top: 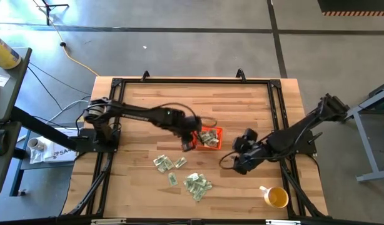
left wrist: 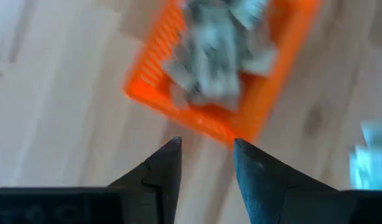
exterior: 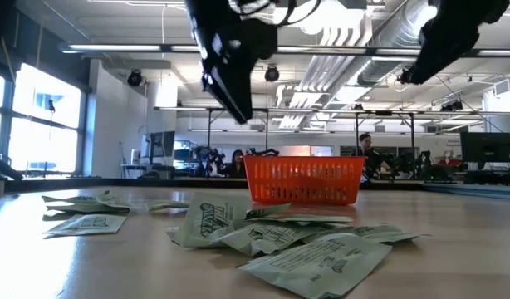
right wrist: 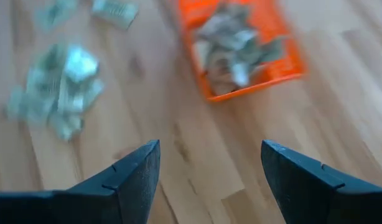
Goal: Pick and place Stevia / Truvia into bins
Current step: Put the white stevia packet into the orange bin
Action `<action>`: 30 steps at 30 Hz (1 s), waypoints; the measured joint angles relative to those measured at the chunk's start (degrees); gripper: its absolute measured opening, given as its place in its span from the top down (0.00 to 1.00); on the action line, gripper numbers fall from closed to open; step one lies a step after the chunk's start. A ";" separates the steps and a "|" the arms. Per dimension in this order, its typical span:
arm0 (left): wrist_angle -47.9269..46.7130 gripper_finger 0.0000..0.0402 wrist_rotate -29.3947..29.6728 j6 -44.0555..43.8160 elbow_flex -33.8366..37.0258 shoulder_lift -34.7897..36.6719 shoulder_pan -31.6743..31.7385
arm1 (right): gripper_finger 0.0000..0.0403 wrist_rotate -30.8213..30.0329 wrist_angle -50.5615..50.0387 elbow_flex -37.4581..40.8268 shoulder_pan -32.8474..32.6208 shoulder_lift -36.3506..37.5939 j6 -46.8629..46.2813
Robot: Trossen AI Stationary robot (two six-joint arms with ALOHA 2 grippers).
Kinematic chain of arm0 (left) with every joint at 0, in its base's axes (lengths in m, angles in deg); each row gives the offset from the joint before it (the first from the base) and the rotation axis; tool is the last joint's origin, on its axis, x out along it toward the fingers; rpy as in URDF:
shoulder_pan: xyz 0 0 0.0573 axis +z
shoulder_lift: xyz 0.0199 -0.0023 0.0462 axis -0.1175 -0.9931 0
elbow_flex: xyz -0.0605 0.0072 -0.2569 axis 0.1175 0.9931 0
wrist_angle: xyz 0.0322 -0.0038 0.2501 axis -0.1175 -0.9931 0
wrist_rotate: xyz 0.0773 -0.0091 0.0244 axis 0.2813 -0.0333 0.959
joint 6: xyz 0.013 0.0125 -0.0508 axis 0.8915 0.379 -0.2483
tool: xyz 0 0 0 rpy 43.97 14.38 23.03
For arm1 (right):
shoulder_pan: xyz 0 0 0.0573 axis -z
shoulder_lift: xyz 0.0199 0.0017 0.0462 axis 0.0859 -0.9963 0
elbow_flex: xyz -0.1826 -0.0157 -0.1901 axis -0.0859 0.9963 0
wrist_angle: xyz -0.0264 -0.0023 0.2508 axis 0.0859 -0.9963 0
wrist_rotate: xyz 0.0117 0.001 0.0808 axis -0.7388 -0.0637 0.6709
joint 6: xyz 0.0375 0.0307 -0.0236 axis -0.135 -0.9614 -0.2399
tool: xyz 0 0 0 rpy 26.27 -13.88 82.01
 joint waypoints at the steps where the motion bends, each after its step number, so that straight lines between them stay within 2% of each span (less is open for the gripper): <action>1: -1.61 0.56 0.07 0.00 0.02 0.37 -0.98 | 0.34 1.90 1.36 0.00 0.49 -1.34 3.06; 7: -8.68 0.61 3.60 -5.43 0.11 0.81 -6.78 | 0.34 12.18 15.23 0.00 1.85 -10.41 18.45; 14: -8.66 0.64 4.89 -14.76 5.60 2.44 -12.98 | 0.34 21.48 24.47 0.00 1.62 -19.72 28.98; 17: -8.33 0.64 4.81 -20.36 10.46 4.08 -15.42 | 0.34 23.69 28.21 -0.21 1.12 -23.18 30.14; 22: -4.12 0.64 4.18 -28.49 17.72 8.26 -19.54 | 0.34 23.97 33.87 -3.03 0.82 -27.18 30.28; 30: -0.84 0.65 3.83 -35.52 26.57 14.64 -22.57 | 0.34 24.52 37.19 -5.82 0.82 -33.01 26.80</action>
